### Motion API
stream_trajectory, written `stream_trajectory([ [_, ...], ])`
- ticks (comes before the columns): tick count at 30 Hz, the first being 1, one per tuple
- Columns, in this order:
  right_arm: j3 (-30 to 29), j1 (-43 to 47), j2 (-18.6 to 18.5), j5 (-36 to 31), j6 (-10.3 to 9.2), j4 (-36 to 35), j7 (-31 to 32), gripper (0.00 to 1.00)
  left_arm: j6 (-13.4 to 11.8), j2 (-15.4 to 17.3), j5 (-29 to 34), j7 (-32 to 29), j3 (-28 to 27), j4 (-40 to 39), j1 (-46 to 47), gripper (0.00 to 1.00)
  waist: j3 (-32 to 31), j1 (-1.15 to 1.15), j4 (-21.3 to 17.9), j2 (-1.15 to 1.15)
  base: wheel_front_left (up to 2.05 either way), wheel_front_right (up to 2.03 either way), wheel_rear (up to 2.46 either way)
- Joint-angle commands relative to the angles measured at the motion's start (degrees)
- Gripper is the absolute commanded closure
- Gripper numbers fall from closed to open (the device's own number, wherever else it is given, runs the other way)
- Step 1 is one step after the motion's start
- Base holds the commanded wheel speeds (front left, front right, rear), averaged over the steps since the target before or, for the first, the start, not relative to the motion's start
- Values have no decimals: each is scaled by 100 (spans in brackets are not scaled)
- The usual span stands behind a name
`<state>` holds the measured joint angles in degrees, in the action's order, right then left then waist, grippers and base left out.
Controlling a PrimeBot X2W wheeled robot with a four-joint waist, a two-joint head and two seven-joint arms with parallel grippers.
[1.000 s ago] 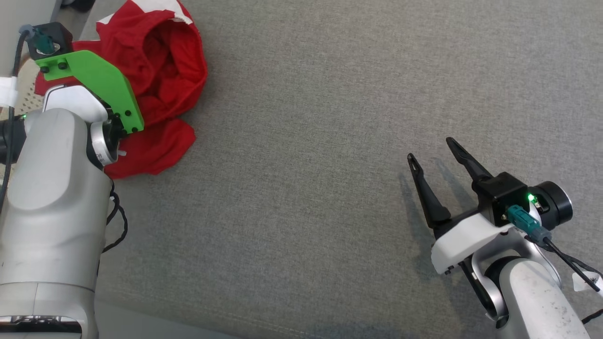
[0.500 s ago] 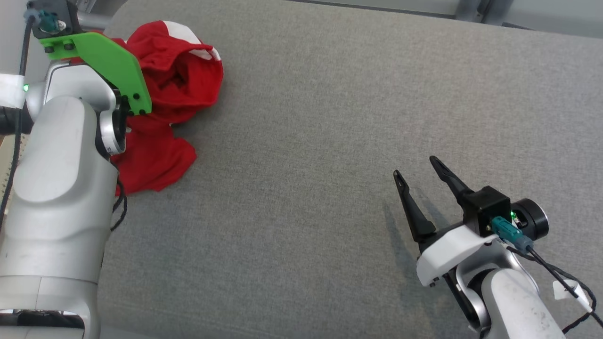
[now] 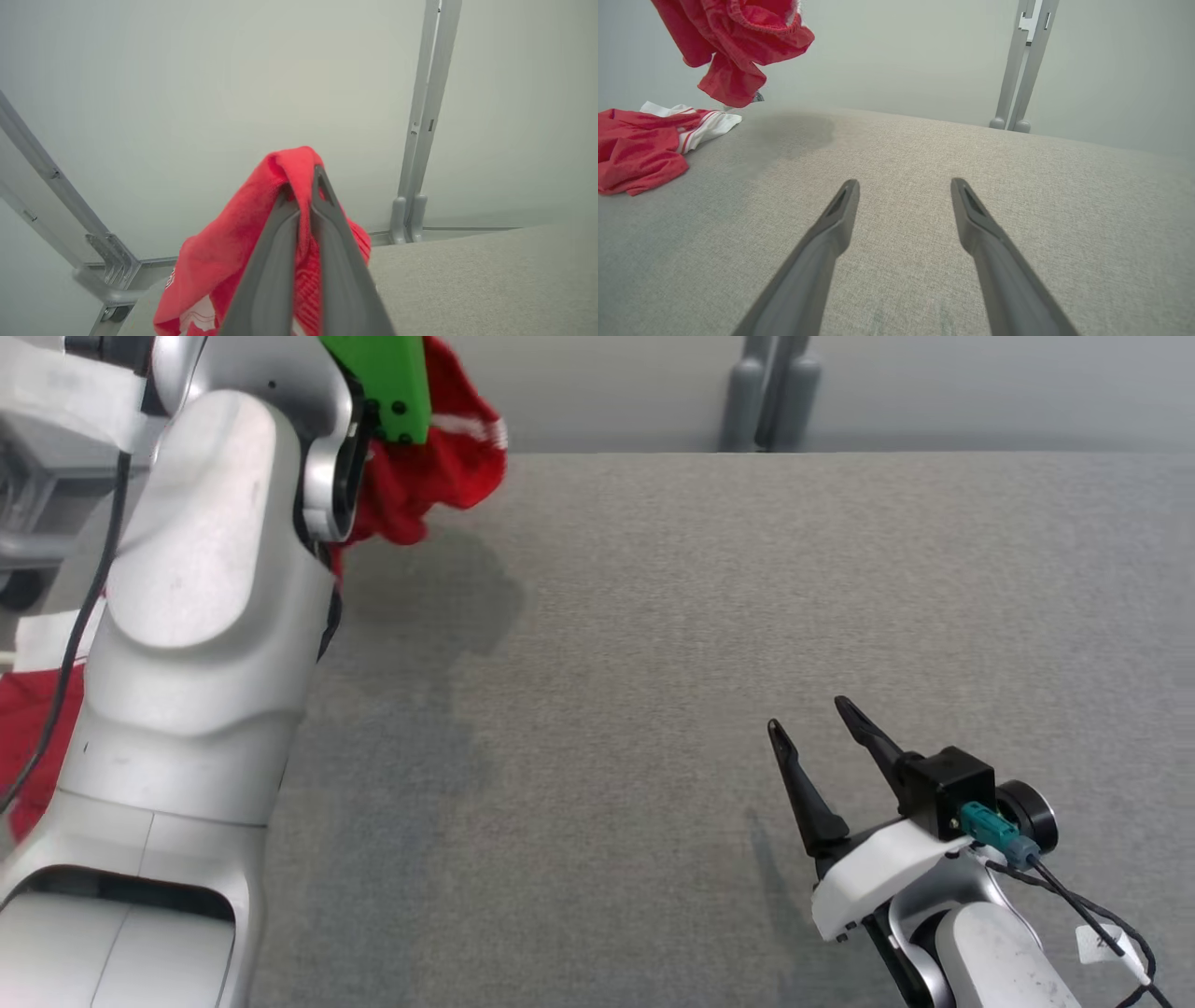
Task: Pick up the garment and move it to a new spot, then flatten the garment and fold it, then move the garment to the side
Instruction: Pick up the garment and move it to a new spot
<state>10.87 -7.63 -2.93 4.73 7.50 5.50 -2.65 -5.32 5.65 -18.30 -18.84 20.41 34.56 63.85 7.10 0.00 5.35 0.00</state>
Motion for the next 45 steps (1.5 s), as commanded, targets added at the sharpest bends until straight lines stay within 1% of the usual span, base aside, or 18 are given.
stream_trajectory([
  [1, 1, 26, 2, 67, -2, 22, -55, 0, 48, -91, -38, 72, 82, -92, 155, 100, -342, 0, -944, 0, 0, 0, 0],
  [6, 52, -96, 2, 177, -2, 61, -133, 0, 224, -239, -347, 190, 311, -290, 363, 100, -111, 0, -1618, 0, 0, 0, 0],
  [7, 52, -96, 2, 177, -2, 61, -133, 0, 224, -239, -347, 190, 311, -290, 363, 100, -111, 0, -1618, 0, 0, 0, 0],
  [9, 60, -128, 3, 228, -2, 102, -184, 0, 326, -265, -606, 228, 490, -391, 350, 100, -1, 0, -1830, 0, 0, 0, 0],
  [12, 68, -229, 5, 304, -2, 162, -283, 0, 474, -277, -1175, 344, 1051, -712, 296, 100, 183, 0, -2110, 0, 0, 0, 0],
  [16, 52, -360, 6, 403, -2, 237, -418, 0, 419, -245, -1646, 713, 1898, -1005, 246, 100, 434, 0, -2340, 0, 0, 0, 0],
  [19, 12, -436, 6, 441, -2, 289, -501, 0, 341, -250, -1843, 868, 2492, -994, 204, 100, 613, 0, -2391, 0, 0, 0, 0],
  [22, -43, -505, 7, 474, -2, 317, -562, 0, 254, -250, -1835, 819, 2971, -765, 220, 100, 780, 0, -2340, 0, 0, 0, 0],
  [25, -98, -530, 6, 455, -2, 339, -608, 0, 191, -249, -1716, 699, 3261, -394, 213, 100, 911, 0, -2205, 0, 0, 0, 0],
  [30, -202, -530, 4, 360, -2, 339, -598, 0, 73, 18, -1433, 431, 3560, 211, 166, 100, 997, 0, -1869, 0, 0, 0, 0],
  [34, -274, -478, 3, 289, -2, 272, -534, 0, -179, 251, -1289, 252, 3638, 472, 114, 100, 1004, 0, -1570, 0, 0, 0, 0],
  [40, -272, -409, 2, 210, -2, 193, -429, 0, -334, 613, -1426, -22, 3558, 635, -79, 100, 890, 0, -1255, 0, 0, 0, 0],
  [45, -236, -338, 0, 173, -2, 149, -357, 0, -458, 878, -1502, -52, 3476, 719, -200, 100, 764, 0, -1129, 0, 0, 0, 0],
])
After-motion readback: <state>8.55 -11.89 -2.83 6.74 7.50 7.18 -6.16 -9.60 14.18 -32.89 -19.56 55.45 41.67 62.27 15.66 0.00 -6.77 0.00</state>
